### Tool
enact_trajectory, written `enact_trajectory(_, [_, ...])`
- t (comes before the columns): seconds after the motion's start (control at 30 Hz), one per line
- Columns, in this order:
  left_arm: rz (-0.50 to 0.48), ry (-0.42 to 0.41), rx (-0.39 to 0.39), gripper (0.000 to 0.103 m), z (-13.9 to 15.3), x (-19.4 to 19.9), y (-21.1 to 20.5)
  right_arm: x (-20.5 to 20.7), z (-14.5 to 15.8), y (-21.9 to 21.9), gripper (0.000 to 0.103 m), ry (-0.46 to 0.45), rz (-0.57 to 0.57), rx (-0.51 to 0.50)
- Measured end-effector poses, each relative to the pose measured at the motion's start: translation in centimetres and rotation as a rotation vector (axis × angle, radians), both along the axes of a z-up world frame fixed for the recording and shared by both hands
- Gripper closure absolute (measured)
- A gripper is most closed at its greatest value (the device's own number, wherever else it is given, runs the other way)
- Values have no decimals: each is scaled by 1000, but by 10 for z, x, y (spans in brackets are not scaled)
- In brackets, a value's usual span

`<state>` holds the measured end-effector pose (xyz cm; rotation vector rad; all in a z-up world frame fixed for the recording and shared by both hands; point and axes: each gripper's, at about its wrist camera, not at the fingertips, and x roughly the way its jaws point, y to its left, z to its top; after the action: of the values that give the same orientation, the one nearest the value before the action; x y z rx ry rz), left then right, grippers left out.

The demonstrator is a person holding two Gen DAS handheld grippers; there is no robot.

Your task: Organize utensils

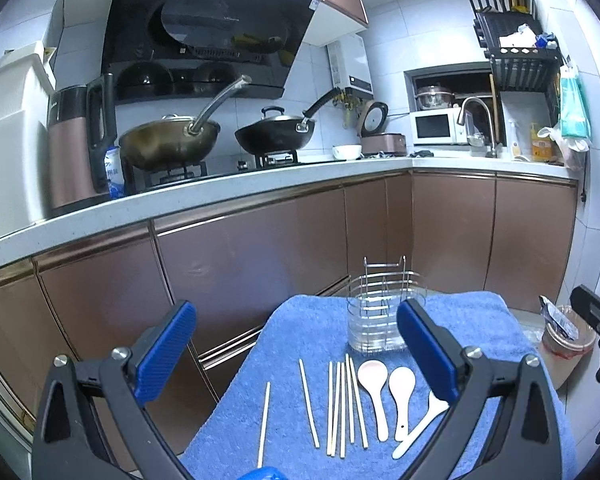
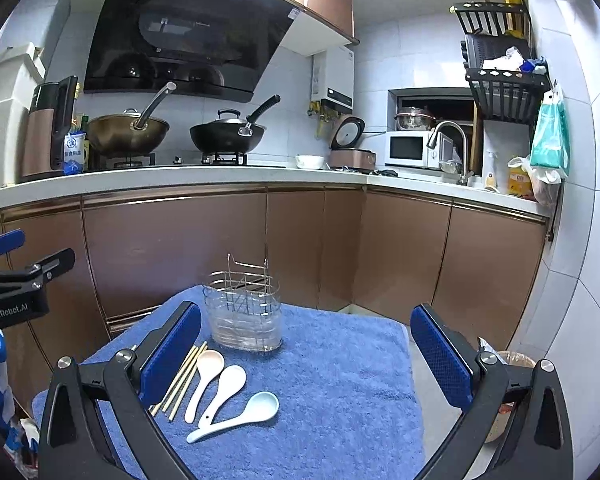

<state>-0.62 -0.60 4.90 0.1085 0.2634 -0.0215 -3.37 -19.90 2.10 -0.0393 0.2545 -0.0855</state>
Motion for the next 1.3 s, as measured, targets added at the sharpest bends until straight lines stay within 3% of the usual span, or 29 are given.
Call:
enact_trajectory(0.67, [34, -33, 21, 2, 24, 17, -17, 14, 16, -13, 0, -60, 19, 21])
enact_trajectory(1.3, [-3, -56, -22, 2, 17, 39, -16, 33, 15, -9, 0, -49, 50, 8])
